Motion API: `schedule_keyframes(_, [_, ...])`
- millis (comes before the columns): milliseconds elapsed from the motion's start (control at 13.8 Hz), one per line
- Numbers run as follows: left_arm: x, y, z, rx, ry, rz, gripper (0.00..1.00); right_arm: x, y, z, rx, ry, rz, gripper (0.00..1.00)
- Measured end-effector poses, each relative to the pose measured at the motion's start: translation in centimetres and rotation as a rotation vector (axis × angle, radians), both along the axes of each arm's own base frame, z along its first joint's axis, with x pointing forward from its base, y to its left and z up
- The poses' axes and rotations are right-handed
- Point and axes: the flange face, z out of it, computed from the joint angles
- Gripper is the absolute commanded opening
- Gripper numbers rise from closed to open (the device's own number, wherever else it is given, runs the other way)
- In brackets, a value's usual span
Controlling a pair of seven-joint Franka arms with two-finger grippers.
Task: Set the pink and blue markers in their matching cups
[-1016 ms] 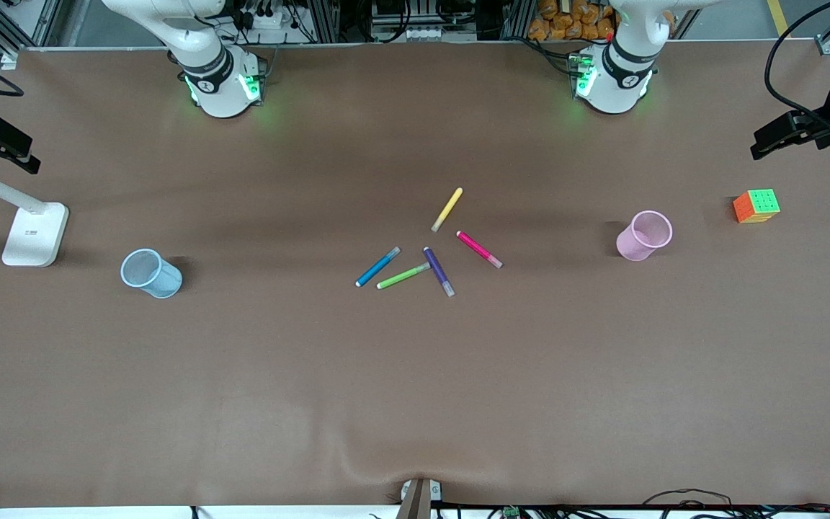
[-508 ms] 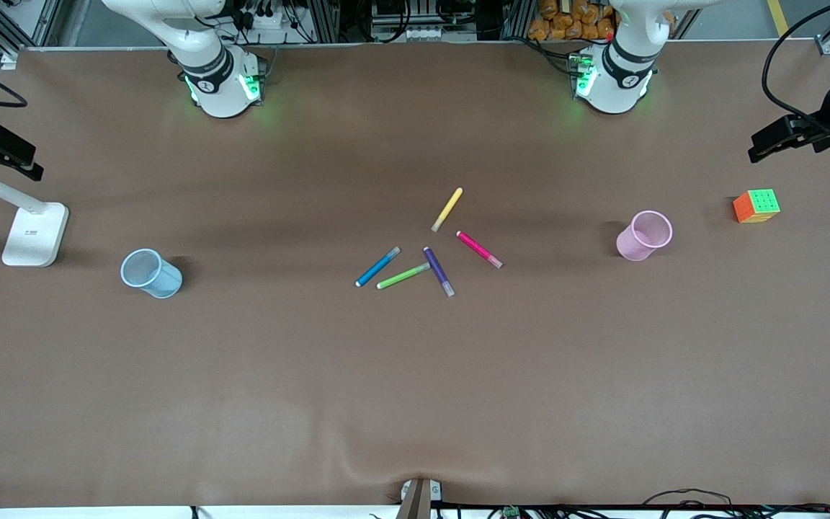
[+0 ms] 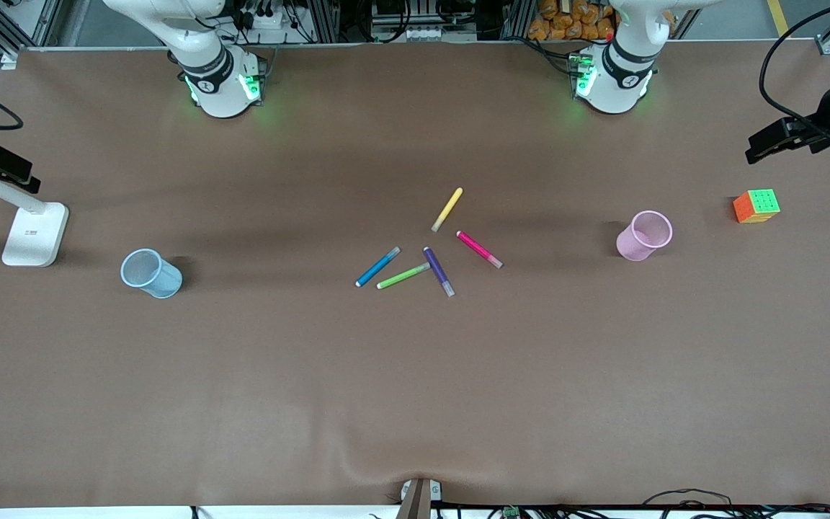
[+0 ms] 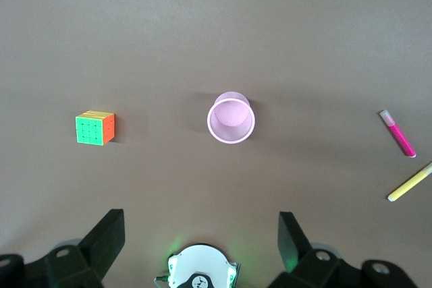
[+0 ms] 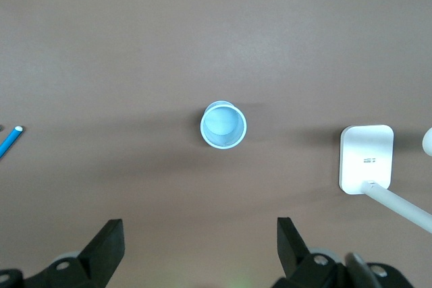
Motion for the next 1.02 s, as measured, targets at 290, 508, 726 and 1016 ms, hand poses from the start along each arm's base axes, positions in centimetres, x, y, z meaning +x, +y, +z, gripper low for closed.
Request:
schedule_keyframes(290, [-0.1, -0.3, -1.2, -0.024, 0.024, 0.01, 1.0, 0.5, -0.1, -0.6, -0.001, 0.003, 0.0, 1.0])
schedule_keyframes(508, [0.1, -0.6, -2.0, -0.03, 0.039, 0.028, 1.0, 2.4, -0.4, -2.4, -0.004, -0.004, -0.003, 1.0])
schedule_keyframes(726, [0.1, -1.0, -2.6, -0.024, 0.051, 0.052, 1.0, 4.9, -0.9, -6.0, -0.005, 0.007, -0.004, 1.0])
schedule_keyframes(1016, [0.0, -0.9, -3.5, -0.017, 0.065, 0.095, 1.0, 7.0, -0.7, -10.8, 0.004, 0.064, 0.0, 1.0])
